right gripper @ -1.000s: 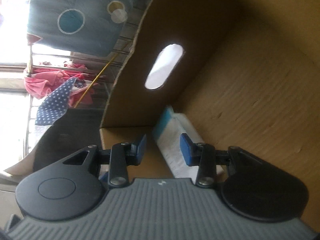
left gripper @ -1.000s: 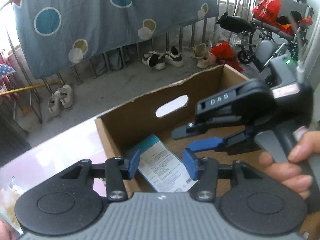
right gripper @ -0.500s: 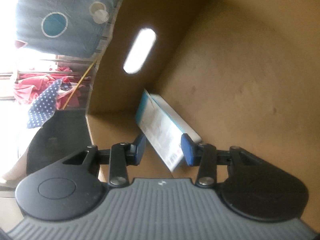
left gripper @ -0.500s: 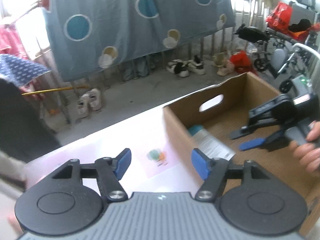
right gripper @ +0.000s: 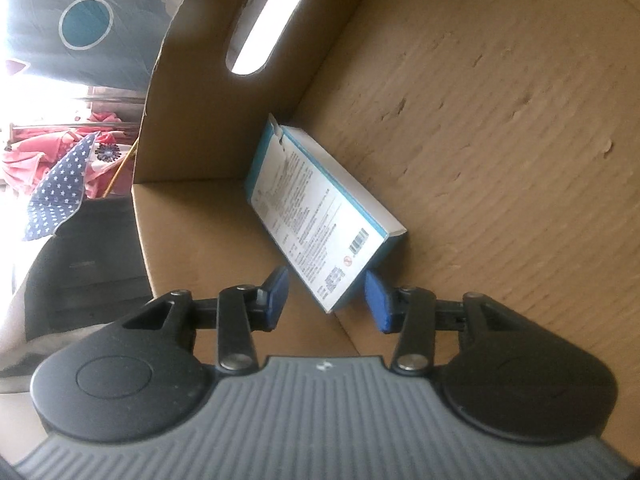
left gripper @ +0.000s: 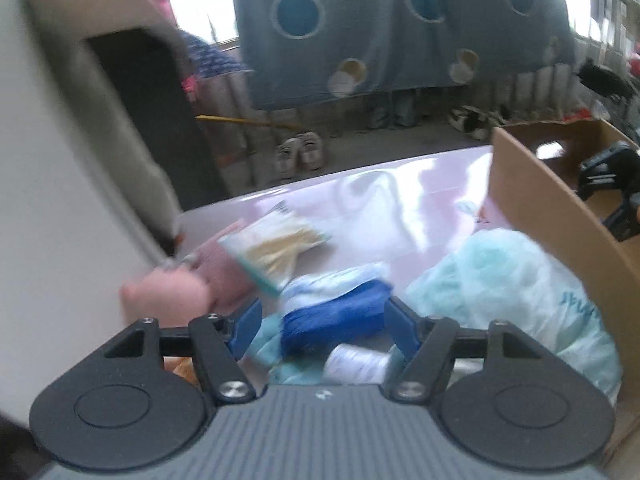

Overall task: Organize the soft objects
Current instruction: 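Carry the blue box into the cardboard box and open the right gripper, then grasp the clear snack bag with the right gripper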

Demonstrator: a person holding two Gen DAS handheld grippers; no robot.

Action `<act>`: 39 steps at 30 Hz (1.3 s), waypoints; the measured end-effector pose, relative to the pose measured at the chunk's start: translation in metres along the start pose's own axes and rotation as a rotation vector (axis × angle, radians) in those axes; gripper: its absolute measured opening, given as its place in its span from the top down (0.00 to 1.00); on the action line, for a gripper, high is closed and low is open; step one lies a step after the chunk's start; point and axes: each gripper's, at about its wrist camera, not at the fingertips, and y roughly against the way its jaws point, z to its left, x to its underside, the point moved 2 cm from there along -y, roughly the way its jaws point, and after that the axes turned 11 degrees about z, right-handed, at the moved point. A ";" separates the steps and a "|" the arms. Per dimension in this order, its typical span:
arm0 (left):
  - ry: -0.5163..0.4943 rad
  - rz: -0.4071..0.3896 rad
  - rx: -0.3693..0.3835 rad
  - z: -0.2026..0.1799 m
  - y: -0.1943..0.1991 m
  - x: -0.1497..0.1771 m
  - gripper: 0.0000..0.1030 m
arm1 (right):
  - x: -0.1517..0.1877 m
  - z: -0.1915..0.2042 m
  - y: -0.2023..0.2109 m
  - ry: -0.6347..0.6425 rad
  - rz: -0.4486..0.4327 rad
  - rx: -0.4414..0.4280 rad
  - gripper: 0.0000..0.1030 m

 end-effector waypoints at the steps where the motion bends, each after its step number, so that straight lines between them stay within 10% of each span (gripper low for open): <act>1: 0.018 -0.006 -0.002 0.007 0.002 0.005 0.33 | 0.001 0.000 0.001 0.000 -0.003 0.005 0.56; 9: 0.105 -0.053 0.010 0.033 0.020 0.043 0.33 | 0.029 0.015 0.049 0.070 -0.078 0.082 0.41; 17: 0.166 -0.072 0.085 0.033 0.013 0.059 0.34 | 0.089 0.113 0.078 0.418 -0.091 0.020 0.40; 24: 0.234 -0.080 0.089 0.037 -0.009 0.050 0.34 | 0.127 0.206 -0.005 0.615 0.082 -0.028 0.40; 31: 0.350 -0.096 0.072 0.068 -0.052 0.007 0.41 | 0.117 0.248 -0.122 0.533 0.227 -0.012 0.40; 39: 0.449 0.040 0.128 0.096 -0.133 -0.044 0.45 | 0.079 0.284 -0.220 0.518 0.190 0.027 0.41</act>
